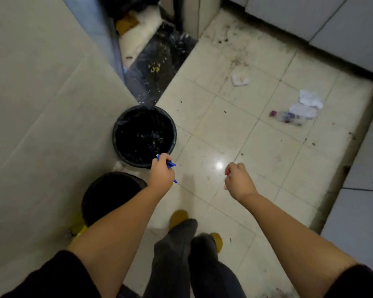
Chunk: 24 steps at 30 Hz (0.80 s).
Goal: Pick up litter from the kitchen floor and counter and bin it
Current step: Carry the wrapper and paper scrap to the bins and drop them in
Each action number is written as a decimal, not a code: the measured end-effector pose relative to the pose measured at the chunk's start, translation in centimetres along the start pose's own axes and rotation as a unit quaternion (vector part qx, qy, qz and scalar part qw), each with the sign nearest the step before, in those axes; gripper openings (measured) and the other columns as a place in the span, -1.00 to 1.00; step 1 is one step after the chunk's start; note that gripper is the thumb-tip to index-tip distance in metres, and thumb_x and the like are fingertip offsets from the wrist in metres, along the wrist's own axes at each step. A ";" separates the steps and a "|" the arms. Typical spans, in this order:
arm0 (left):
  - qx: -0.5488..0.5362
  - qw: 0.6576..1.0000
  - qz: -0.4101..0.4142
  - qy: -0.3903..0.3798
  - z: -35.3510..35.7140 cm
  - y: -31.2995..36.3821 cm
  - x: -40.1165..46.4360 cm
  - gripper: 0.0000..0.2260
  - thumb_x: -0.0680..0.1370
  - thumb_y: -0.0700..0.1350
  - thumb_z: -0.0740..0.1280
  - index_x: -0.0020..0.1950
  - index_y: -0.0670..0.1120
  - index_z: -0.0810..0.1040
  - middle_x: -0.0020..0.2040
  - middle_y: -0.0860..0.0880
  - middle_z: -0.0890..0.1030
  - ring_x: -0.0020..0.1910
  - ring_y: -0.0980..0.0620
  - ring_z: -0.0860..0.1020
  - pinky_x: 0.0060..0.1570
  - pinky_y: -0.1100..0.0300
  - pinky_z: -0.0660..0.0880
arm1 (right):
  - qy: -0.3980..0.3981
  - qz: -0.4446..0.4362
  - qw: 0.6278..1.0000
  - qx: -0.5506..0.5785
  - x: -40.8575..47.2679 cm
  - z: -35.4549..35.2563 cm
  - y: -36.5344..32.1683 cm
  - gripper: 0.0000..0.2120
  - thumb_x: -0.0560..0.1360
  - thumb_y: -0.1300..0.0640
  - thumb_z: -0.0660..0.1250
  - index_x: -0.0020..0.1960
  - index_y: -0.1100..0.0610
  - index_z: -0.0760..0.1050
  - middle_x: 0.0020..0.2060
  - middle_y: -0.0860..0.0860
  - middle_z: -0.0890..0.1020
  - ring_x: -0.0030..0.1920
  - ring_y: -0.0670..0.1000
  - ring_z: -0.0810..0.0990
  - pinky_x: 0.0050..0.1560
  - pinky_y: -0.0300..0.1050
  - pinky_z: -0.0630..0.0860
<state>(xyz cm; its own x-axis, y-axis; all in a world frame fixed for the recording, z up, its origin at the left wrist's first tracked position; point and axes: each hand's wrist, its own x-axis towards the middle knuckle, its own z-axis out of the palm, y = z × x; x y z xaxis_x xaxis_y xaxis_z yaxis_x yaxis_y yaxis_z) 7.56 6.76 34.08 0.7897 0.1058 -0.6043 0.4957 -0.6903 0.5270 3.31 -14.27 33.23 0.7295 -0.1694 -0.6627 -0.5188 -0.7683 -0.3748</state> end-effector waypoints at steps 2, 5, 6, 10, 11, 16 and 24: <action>-0.013 1.000 -0.009 0.023 -3.1 0.5 0.9 -0.75 0.52 -0.40 0.18 0.16 -0.21 0.43 0.08 -0.21 0.37 -0.27 -0.06 0.39 -0.26 0.17 0.40 | 0.003 -0.032 0.999 -0.022 1.0 -1.9 -4.0 -0.82 0.54 0.36 0.12 0.09 0.21 0.41 0.13 0.14 0.39 -0.10 0.25 0.64 -0.07 0.14 0.60; -0.023 0.999 -0.028 0.032 -6.0 0.1 4.1 -0.74 0.54 -0.39 0.15 0.18 -0.19 0.42 0.04 -0.15 0.34 -0.34 0.05 0.33 -0.38 0.29 0.30 | -0.005 -0.086 0.994 -0.060 4.1 -2.3 -9.4 -0.82 0.56 0.33 0.11 0.12 0.21 0.40 0.14 0.14 0.39 -0.11 0.23 0.63 -0.06 0.07 0.60; -0.019 0.999 -0.038 0.030 -6.6 -0.3 5.3 -0.74 0.54 -0.39 0.15 0.19 -0.19 0.42 0.06 -0.16 0.35 -0.34 0.03 0.33 -0.38 0.26 0.30 | -0.013 -0.098 0.993 -0.067 5.1 -2.0 -11.0 -0.82 0.56 0.32 0.12 0.13 0.21 0.40 0.15 0.14 0.38 -0.11 0.23 0.61 -0.07 0.04 0.58; 0.001 0.997 -0.073 0.015 -7.9 -1.8 10.7 -0.69 0.55 -0.37 0.17 0.27 -0.15 0.40 0.23 -0.24 0.36 -0.15 -0.11 0.40 -0.14 0.12 0.37 | -0.042 -0.136 0.987 -0.073 10.3 0.7 -16.1 -0.82 0.57 0.26 0.13 0.16 0.23 0.39 0.16 0.17 0.37 -0.15 0.22 0.55 -0.05 0.01 0.53; 0.007 0.997 -0.081 0.012 -7.9 -2.3 11.8 -0.67 0.56 -0.35 0.18 0.30 -0.13 0.38 0.27 -0.24 0.35 -0.10 -0.13 0.42 -0.10 0.12 0.39 | -0.053 -0.142 0.985 -0.077 11.5 1.8 -17.0 -0.80 0.57 0.25 0.14 0.17 0.23 0.39 0.17 0.18 0.37 -0.16 0.20 0.52 -0.04 -0.01 0.51; 0.037 0.993 -0.113 0.010 -4.6 -6.1 19.2 -0.55 0.57 -0.30 0.21 0.45 -0.07 0.27 0.35 -0.23 0.34 0.18 -0.24 0.49 0.14 -0.01 0.49 | -0.130 -0.180 0.964 -0.145 19.3 8.5 -19.4 -0.69 0.56 0.22 0.20 0.29 0.24 0.33 0.26 0.20 0.31 0.09 0.26 0.51 0.08 0.05 0.50; 0.059 0.985 -0.161 -0.003 5.8 -16.6 33.6 -0.55 0.55 -0.27 0.21 0.43 -0.09 0.25 0.33 -0.28 0.36 0.23 -0.28 0.44 0.21 -0.13 0.47 | -0.207 -0.190 0.904 -0.322 34.8 23.0 -18.0 -0.51 0.59 0.27 0.13 0.49 0.29 0.12 0.49 0.29 0.05 0.41 0.32 0.25 0.31 0.19 0.40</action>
<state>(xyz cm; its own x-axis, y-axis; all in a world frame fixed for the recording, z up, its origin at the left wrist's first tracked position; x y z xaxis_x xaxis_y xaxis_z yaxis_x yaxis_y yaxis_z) 23.76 17.67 1.54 0.5959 0.3283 -0.7329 0.6742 -0.7003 0.2345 27.80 7.90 1.95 0.5018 0.3264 -0.8010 0.1985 -0.9448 -0.2606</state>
